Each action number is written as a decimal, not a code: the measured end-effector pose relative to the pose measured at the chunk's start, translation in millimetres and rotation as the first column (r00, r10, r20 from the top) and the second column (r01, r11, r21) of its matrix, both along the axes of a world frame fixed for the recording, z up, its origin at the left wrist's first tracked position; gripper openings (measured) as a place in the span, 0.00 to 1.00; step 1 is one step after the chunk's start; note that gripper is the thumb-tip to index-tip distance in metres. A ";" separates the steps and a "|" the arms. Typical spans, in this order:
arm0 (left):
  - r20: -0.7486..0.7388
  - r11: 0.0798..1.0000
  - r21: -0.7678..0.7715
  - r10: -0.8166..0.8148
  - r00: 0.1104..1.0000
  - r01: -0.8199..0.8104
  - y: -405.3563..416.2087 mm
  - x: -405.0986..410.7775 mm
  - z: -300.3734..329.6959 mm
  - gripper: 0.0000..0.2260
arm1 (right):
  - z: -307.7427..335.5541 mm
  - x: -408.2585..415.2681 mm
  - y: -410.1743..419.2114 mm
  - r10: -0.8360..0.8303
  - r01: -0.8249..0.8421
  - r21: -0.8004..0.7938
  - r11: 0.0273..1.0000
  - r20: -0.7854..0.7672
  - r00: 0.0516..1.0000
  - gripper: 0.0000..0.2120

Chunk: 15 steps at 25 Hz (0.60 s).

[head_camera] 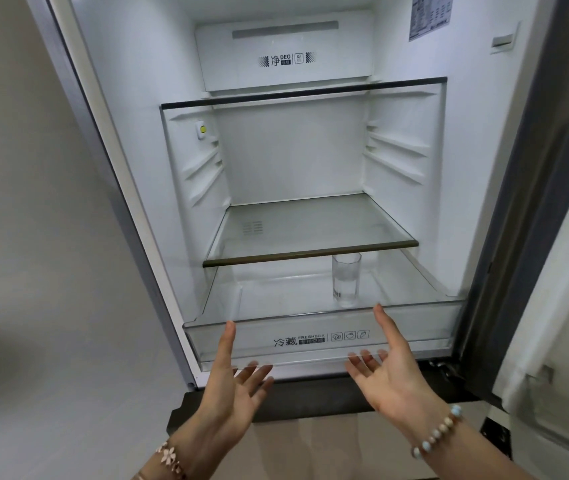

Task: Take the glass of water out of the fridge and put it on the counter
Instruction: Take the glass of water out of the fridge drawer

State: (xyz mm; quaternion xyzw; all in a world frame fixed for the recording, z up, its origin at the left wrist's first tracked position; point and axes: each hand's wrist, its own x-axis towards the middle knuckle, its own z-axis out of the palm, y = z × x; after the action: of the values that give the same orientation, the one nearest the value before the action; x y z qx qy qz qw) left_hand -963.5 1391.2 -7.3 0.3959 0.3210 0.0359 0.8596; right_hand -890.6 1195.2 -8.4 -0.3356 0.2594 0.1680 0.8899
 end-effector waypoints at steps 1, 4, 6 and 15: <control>0.002 1.000 -0.013 0.006 1.000 -0.006 -0.1 0.0 0.7 0.53 | 0.8 -0.5 0.0 -0.004 0.004 -0.002 1.000 -0.002 1.000 0.36; 0.004 0.999 -0.046 0.012 1.000 -0.011 -2.0 -0.1 3.5 0.52 | 4.1 -2.7 0.5 -0.003 0.003 -0.010 1.000 -0.009 1.000 0.36; 0.006 0.999 -0.052 0.016 1.000 -0.016 -3.0 -0.1 3.8 0.51 | 5.0 -3.4 0.6 -0.008 0.008 -0.017 1.000 -0.017 1.000 0.35; 0.016 0.991 -0.116 0.069 0.997 -0.067 -6.3 0.6 7.4 0.46 | 4.9 -6.5 2.6 -0.023 0.022 -0.034 0.999 -0.028 0.999 0.36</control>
State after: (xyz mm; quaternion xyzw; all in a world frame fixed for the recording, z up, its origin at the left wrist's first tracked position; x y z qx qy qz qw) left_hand -962.9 1384.9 0.2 0.3340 0.3274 0.0507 0.8824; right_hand -897.0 1197.8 -3.5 -0.3451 0.2786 0.1582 0.8822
